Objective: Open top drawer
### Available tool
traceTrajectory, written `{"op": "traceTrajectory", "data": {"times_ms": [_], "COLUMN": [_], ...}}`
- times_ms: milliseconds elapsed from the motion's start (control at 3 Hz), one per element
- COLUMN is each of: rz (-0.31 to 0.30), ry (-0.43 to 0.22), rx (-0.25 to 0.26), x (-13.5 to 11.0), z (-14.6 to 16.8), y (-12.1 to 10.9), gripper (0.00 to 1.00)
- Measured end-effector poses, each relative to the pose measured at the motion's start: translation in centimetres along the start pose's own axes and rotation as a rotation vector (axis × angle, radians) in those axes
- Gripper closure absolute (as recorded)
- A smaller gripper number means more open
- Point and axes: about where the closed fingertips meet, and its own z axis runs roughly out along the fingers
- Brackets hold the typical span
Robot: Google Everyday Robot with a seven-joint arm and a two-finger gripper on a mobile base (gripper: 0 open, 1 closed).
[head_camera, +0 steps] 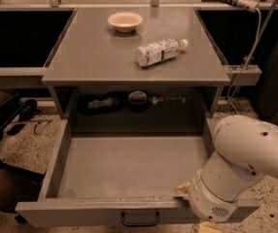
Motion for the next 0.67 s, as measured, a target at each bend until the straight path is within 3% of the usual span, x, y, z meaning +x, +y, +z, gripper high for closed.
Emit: {"op": "traceTrajectory", "data": {"times_ms": [333,667], "rz": [-0.010,0.010], "ry": [0.004,-0.011], "rx": [-0.026,-0.063], "x": [-0.2,0.6], "z": [0.8,1.7], "y": [0.0,1.7], "gripper": [0.00,0.00]}}
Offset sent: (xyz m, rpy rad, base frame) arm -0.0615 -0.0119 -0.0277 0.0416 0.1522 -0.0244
